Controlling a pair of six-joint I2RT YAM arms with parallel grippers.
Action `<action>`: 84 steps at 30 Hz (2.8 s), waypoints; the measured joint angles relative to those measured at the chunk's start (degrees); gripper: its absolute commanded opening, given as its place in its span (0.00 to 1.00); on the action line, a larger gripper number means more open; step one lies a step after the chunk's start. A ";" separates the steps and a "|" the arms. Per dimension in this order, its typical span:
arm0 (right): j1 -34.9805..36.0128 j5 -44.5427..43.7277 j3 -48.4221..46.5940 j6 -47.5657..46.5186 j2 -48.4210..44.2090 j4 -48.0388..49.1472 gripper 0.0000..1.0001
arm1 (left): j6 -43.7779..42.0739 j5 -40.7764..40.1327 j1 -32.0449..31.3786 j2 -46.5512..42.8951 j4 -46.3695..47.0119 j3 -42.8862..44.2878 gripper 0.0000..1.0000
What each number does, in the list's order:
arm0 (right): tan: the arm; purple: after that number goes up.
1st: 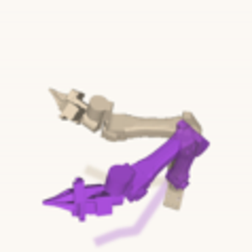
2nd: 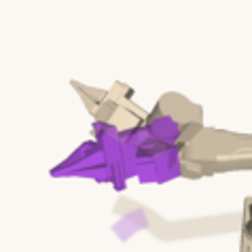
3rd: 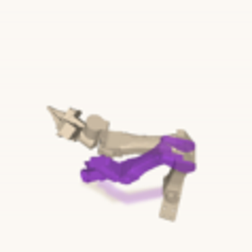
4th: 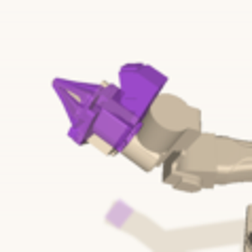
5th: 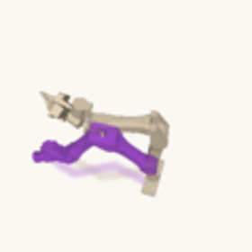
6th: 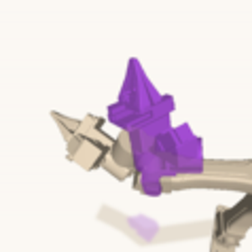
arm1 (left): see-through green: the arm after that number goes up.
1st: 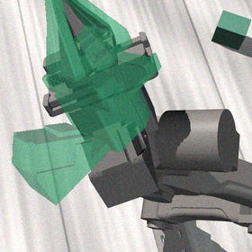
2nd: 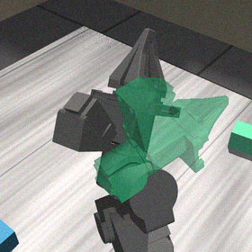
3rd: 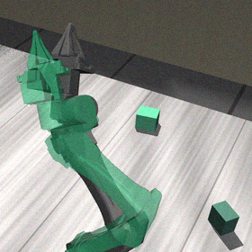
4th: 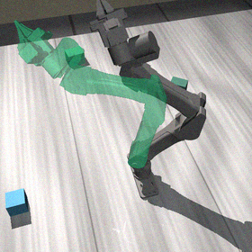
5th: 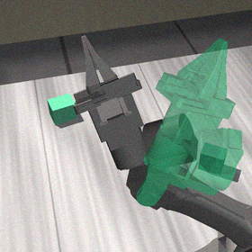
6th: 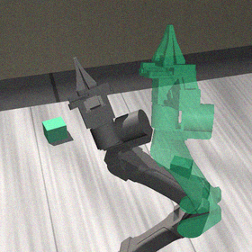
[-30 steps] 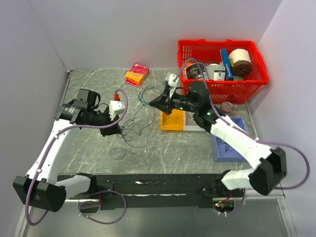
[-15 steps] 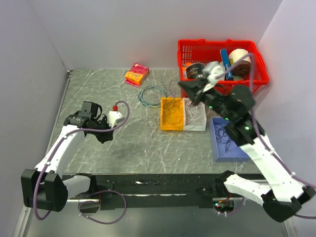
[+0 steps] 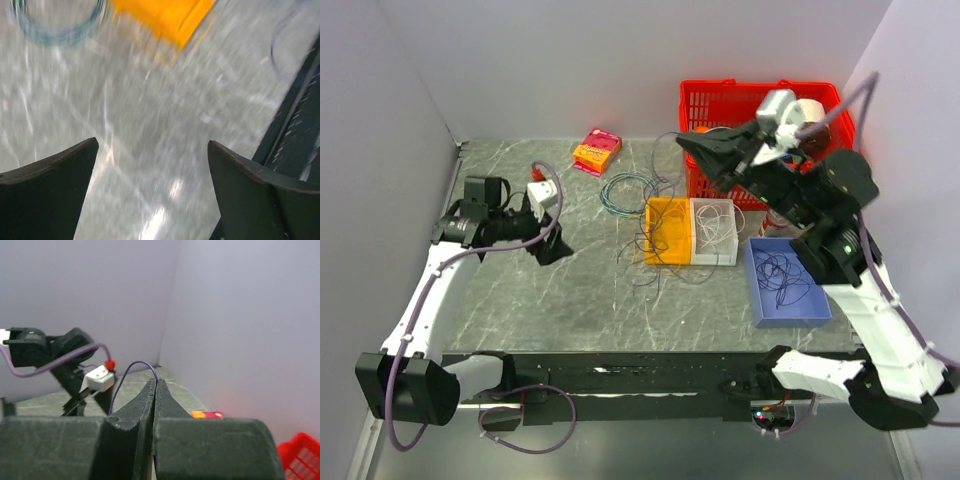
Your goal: Untangle the cables
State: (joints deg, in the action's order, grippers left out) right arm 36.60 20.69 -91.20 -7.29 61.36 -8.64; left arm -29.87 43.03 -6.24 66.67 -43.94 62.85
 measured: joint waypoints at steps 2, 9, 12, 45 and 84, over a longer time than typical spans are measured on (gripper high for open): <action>0.48 1.46 -1.86 0.72 2.40 -0.07 0.00 | 1.60 4.70 -0.74 -0.09 1.77 2.34 0.96; 1.53 4.83 -5.11 2.93 7.78 -1.05 0.00 | 3.06 12.48 -8.85 -0.07 5.49 3.34 0.96; 1.68 5.55 -6.36 3.52 8.50 -1.49 0.00 | 4.02 13.94 -11.47 0.26 8.81 1.62 0.96; 1.90 5.33 -15.39 4.94 11.91 -3.30 0.00 | -14.23 21.14 -21.20 6.84 25.40 -10.71 0.96; -16.63 -6.40 -12.61 6.16 0.59 -10.27 0.00 | 0.09 -9.94 13.29 1.70 40.98 -31.01 0.01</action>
State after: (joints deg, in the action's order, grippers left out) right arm 19.97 14.28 -103.81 -1.13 61.95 -18.92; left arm -29.78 33.08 7.05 68.38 -2.96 31.83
